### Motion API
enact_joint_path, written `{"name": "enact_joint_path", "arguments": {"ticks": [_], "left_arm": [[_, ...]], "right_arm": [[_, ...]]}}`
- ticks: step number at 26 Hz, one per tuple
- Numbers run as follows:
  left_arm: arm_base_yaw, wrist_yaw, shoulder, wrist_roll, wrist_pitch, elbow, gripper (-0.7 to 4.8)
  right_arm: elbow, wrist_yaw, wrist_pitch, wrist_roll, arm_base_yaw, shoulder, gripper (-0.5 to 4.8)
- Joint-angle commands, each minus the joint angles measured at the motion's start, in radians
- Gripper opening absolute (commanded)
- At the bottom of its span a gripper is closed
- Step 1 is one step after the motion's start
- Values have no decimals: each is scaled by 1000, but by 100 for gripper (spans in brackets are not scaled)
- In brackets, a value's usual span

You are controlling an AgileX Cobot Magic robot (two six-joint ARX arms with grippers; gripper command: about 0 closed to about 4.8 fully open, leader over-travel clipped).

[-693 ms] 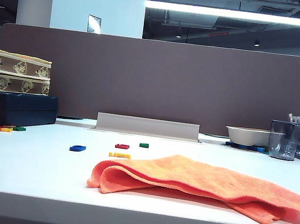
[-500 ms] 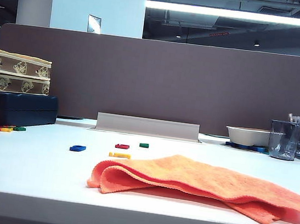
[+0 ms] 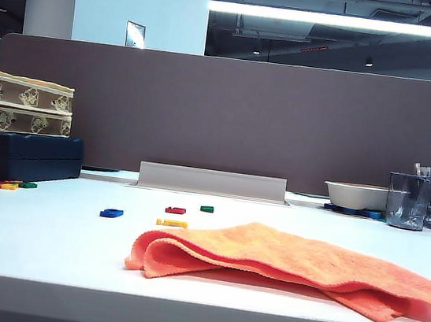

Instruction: Use an orange cloth to wipe the letter magnets on the table away for a distance.

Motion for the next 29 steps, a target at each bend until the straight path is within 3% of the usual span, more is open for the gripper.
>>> {"name": "enact_joint_path", "arguments": {"ticks": [1,4,17,20,26,29], "left_arm": [[0,29,0,-5,118,26,19],[0,69,0,-5,105,59,77],[0,283,43,-1,104,196,85],[0,322,105,8,105,236,85],[-4,465,344,108,135,368,85],[-51,481,459,149,162,401,88]], "right_arm": [[-8,1,10,1,0,-4,-5],[-8,1,10,1,0,-4,-5],[-8,1,10,1,0,-4,-5],[-8,1,10,1,0,-4,-5],[-8,1,10,1,0,-4,-5],[-8,1,10,1,0,-4,-5]]}}
